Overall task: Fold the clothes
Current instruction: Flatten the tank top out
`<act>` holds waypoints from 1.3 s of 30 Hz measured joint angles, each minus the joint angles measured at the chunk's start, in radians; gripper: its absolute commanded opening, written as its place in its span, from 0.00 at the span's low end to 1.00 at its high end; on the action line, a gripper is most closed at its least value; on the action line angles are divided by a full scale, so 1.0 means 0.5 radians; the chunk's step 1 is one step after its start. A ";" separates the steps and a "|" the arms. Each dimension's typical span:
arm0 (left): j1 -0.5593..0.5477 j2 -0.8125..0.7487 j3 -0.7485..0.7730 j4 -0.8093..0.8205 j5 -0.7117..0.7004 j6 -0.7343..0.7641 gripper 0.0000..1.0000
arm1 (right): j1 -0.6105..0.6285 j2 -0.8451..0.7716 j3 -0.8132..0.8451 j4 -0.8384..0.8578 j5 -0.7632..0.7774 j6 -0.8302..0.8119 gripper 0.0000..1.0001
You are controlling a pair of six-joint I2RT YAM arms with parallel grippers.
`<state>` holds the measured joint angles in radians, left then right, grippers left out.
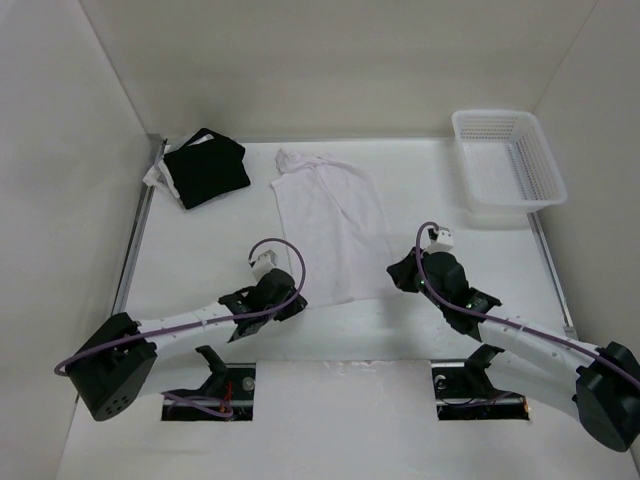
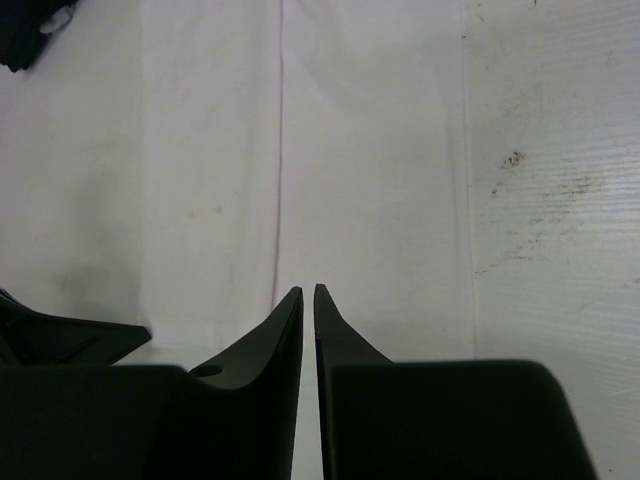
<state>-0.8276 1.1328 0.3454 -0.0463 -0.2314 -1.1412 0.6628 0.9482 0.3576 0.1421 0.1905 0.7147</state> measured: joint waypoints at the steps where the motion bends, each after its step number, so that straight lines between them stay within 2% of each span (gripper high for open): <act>1: 0.003 0.009 0.003 0.002 -0.002 0.000 0.16 | 0.000 0.000 0.000 0.000 0.000 0.001 0.16; 4: 0.013 0.031 0.006 0.005 -0.012 0.015 0.06 | 0.000 -0.002 -0.001 0.000 0.001 0.004 0.25; 8: 0.034 0.013 0.008 -0.030 -0.028 0.047 0.04 | 0.000 -0.037 -0.015 -0.006 0.005 0.018 0.36; 13: 0.133 -0.294 0.007 -0.279 -0.137 0.114 0.04 | 0.000 -0.067 -0.015 -0.168 0.066 0.113 0.39; 17: 0.224 -0.600 0.007 -0.404 -0.220 0.160 0.05 | 0.041 -0.069 -0.002 -0.465 0.163 0.226 0.42; 22: 0.333 -0.707 -0.010 -0.436 -0.234 0.227 0.05 | 0.104 0.014 0.043 -0.684 0.238 0.328 0.42; 31: 0.381 -0.755 -0.094 -0.439 -0.200 0.348 0.05 | 0.101 0.269 0.107 -0.748 0.288 0.403 0.41; 39: 0.411 -0.782 -0.114 -0.423 -0.151 0.406 0.05 | 0.099 0.475 0.172 -0.633 0.294 0.433 0.28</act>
<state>-0.6220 0.7418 0.2886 -0.2581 -0.3069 -0.9382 0.7124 1.1854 0.4438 -0.1745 0.3374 0.9314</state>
